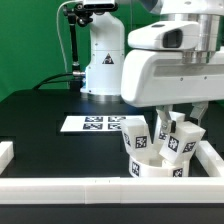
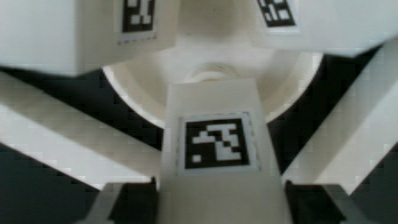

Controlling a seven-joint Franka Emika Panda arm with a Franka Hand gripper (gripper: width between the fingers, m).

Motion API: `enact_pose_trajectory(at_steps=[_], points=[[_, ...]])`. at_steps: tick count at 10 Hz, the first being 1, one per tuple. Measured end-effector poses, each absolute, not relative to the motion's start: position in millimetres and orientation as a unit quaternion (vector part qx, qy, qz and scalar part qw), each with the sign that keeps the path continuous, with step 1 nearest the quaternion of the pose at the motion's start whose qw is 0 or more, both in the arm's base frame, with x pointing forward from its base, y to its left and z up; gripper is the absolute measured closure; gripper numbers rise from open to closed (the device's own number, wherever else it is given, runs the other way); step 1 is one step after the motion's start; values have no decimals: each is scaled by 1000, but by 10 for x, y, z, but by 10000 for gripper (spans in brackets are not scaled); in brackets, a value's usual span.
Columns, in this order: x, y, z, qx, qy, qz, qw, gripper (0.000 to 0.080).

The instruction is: Assemble stool

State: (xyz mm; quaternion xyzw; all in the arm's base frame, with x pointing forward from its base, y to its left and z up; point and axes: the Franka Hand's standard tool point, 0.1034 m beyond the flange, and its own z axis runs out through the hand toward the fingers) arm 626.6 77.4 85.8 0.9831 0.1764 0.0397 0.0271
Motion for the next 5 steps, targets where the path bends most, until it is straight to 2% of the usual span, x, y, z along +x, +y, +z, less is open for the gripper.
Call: enact_pose_trajectory(at_steps=[5], points=[[6273,870,857,998,-32,56,15,459]])
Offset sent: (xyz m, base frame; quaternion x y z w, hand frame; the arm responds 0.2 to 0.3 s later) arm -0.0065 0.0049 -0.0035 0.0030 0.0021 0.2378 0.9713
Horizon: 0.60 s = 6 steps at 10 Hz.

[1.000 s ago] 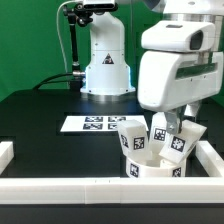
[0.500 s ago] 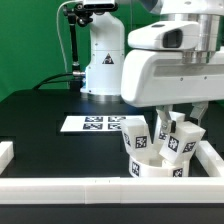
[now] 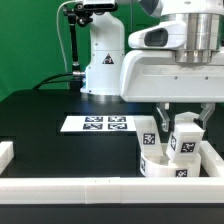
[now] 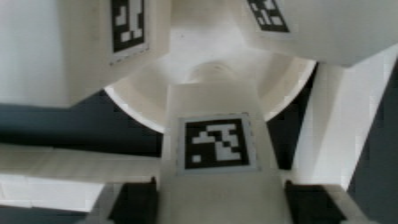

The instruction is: Assemble stool

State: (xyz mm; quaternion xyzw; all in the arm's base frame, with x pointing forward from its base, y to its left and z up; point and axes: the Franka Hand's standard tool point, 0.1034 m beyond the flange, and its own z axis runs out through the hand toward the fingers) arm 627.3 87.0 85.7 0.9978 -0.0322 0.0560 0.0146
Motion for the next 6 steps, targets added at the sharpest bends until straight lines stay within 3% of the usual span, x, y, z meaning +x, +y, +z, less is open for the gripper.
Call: enact_pose_trajectory(at_steps=[6], points=[[6261,1028,852,965,-257,60,-5,459]])
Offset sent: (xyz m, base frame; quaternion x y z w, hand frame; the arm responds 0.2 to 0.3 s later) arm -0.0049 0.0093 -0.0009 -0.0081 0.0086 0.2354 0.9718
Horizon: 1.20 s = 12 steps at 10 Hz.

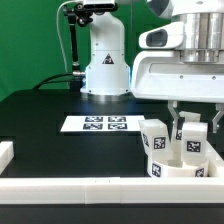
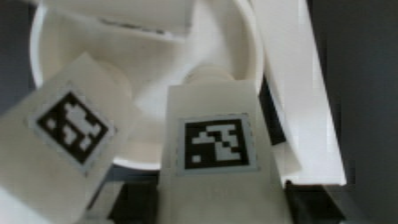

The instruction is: Assemble stool

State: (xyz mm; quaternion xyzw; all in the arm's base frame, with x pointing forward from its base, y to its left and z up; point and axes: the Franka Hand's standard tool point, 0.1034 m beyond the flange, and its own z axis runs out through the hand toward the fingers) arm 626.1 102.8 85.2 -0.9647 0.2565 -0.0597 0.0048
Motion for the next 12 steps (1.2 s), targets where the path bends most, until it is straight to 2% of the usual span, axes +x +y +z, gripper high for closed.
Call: enact_pose_trajectory(at_steps=[6,9,12], points=[[6240,1109,827,-884,464,-40,42,459],[6249,1123,828,-818,571,-23,67,459],[6235,1168,805,-757,650,-11,73,459]])
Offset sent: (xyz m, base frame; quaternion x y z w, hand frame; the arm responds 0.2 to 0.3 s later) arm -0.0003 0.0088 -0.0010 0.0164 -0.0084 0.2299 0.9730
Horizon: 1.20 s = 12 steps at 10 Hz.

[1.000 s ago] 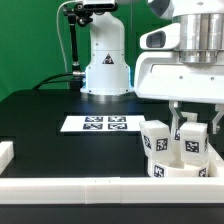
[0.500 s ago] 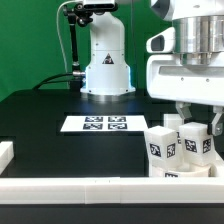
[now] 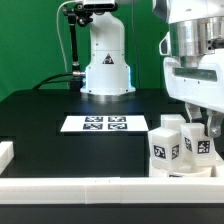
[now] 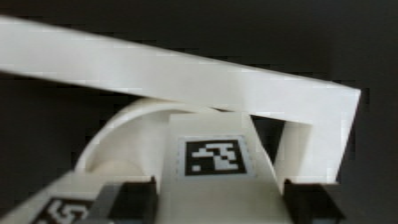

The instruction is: Assemble stool

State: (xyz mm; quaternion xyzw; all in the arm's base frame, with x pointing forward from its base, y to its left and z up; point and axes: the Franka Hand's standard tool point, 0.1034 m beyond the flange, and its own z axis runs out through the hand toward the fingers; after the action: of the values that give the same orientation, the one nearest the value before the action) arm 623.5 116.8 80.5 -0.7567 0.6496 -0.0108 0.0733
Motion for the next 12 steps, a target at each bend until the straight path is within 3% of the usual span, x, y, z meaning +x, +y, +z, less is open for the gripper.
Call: enact_pose_trajectory(at_steps=[4,5,6,9,12], points=[[6240,1179,809,-676,732,8,86,459],[6238,1188,809,-675,733,8,86,376],[6238,1188,808,-680,728,8,86,221],[6271,1196,966,-710,698,0,96,153],[6293,1174,1008,-788,608,-14,98,151]])
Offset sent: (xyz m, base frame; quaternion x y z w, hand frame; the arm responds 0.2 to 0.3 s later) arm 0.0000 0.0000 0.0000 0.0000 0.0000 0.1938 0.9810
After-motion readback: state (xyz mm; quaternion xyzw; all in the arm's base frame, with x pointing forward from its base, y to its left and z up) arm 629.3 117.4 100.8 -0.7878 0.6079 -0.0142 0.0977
